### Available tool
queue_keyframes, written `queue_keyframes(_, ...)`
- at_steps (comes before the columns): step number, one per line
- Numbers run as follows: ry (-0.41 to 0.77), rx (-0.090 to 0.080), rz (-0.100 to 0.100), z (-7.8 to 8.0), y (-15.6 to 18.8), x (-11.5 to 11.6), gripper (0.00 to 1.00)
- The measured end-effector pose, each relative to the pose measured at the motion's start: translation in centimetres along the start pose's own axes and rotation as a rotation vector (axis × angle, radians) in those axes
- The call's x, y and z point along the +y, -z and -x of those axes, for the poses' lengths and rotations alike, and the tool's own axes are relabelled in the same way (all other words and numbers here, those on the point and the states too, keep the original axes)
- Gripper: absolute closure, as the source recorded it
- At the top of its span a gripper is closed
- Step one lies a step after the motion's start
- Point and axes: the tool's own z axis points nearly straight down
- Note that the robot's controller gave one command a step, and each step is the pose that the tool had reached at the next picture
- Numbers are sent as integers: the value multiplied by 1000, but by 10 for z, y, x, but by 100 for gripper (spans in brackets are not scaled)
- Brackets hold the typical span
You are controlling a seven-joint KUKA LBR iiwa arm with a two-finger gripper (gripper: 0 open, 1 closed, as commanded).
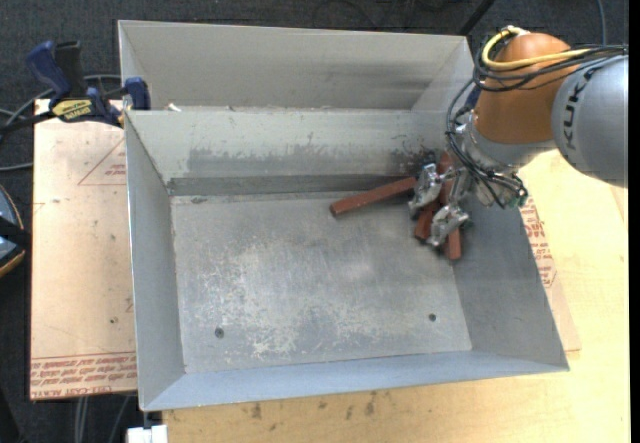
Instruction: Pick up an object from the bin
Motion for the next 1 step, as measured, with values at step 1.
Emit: queue_keyframes(1,451,4,-18,-22,144,28,100)
